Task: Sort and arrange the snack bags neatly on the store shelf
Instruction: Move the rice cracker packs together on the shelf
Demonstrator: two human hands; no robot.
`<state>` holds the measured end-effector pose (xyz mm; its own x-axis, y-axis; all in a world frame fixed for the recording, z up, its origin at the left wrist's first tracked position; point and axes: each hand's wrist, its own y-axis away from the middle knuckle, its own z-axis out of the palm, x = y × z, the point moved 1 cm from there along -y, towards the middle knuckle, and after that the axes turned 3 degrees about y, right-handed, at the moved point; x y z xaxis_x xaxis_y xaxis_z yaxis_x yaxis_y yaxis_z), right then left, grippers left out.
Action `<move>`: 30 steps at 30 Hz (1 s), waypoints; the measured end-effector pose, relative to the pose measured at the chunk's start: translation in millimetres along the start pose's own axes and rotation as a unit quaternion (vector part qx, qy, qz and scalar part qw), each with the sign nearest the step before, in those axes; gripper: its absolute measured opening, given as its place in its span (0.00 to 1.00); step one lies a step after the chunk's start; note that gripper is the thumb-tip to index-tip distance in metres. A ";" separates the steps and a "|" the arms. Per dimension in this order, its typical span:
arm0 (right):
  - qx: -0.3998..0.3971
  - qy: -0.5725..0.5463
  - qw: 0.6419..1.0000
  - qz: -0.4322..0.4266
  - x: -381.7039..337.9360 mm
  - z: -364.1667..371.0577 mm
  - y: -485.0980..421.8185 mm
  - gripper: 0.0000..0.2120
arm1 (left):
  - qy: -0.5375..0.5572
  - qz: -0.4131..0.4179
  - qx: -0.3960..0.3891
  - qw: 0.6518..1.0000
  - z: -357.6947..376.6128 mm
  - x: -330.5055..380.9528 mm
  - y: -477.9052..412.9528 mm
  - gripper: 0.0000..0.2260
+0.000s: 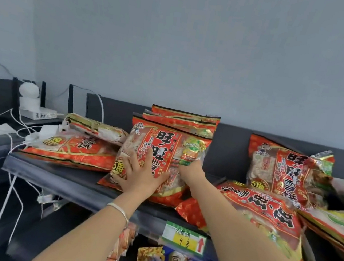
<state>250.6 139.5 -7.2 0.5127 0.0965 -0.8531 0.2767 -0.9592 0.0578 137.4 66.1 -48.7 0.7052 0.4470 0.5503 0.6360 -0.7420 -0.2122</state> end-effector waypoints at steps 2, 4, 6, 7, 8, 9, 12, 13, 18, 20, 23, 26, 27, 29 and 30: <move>-0.009 0.047 0.999 -0.005 0.5 1.9 2.5 0.24 | -0.004 -0.004 -0.017 1.000 -1.9 -3.9 -1.8 0.44; -0.019 0.085 0.996 -0.032 1.2 3.4 3.8 0.19 | 0.009 -0.015 -0.019 1.000 -4.2 -0.6 -1.5 0.44; -0.025 0.136 0.988 -0.068 0.6 -2.6 6.9 0.17 | 0.017 -0.013 0.003 1.000 -5.3 9.5 1.9 0.42; -0.014 0.146 0.987 -0.071 1.1 -8.5 7.3 0.15 | 0.014 0.006 0.025 1.000 -4.4 16.1 4.4 0.40; -0.001 0.149 0.986 -0.072 2.8 -16.1 7.7 0.12 | 0.011 0.036 0.049 0.998 -2.6 23.3 7.3 0.36; 0.016 0.153 0.985 -0.075 5.3 -24.9 7.9 0.10 | 0.016 0.076 0.073 0.994 0.3 31.1 10.6 0.33; 0.068 0.184 0.975 -0.106 15.9 -56.3 9.6 0.15 | 0.087 0.205 0.109 0.969 11.2 57.6 20.0 0.23; 0.079 0.202 0.970 -0.114 21.2 -68.1 11.5 0.17 | 0.112 0.241 0.097 0.959 14.9 67.9 23.2 0.21; 0.128 0.288 0.944 -0.098 57.9 -130.4 16.9 0.19 | 0.137 0.307 -0.018 0.941 30.6 119.4 35.5 0.17; 0.139 0.329 0.932 -0.063 72.8 -151.2 19.4 0.17 | 0.122 0.315 -0.051 0.940 37.7 137.9 38.9 0.17; 0.139 0.401 0.905 -0.008 92.0 -177.2 22.9 0.18 | 0.078 0.318 -0.120 0.937 48.2 166.5 49.4 0.19; 0.112 0.425 0.897 0.038 113.9 -199.6 22.3 0.21 | -0.022 0.288 -0.189 0.938 63.4 188.3 58.0 0.24; 0.105 0.429 0.896 0.049 121.5 -206.2 21.9 0.23 | -0.041 0.272 -0.223 0.935 67.3 193.1 60.1 0.26; 0.101 0.451 0.885 0.059 134.4 -217.5 22.6 0.26 | -0.058 0.256 -0.268 0.927 74.9 202.0 60.9 0.34; 0.101 0.467 0.876 0.059 136.9 -219.1 23.9 0.26 | -0.064 0.254 -0.277 0.924 77.1 204.6 58.9 0.37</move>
<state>505.5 188.0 -9.1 0.9959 0.0787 -0.0448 0.0760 -0.9954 -0.0576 343.3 152.3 -10.9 0.9228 -0.0008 0.3852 -0.0209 -0.9986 0.0482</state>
